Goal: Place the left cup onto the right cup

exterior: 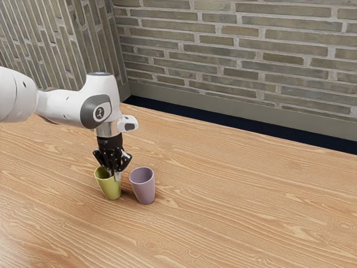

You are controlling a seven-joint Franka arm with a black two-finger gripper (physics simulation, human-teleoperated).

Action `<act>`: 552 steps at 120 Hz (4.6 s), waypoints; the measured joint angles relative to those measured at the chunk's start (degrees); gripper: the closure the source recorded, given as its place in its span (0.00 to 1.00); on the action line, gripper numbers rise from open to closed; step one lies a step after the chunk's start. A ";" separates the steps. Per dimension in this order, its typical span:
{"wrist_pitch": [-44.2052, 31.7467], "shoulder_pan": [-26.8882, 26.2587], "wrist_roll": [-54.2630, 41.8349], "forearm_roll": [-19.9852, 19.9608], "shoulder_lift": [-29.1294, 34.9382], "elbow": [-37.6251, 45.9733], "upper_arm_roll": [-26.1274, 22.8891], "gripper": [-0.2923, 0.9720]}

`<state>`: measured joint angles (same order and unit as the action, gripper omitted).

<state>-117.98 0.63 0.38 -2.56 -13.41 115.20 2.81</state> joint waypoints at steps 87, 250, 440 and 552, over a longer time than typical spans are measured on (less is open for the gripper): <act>0.79 -0.26 1.64 1.14 3.30 0.27 -0.09 0.85; 18.36 -3.61 8.26 10.51 10.03 -9.59 -7.89 0.85; 18.81 -7.39 12.73 12.12 0.29 -18.03 -9.41 0.85; 18.11 -7.98 13.13 11.29 -1.14 -18.50 -9.02 0.85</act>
<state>-99.87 -7.35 13.51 8.73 -14.55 96.70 -6.21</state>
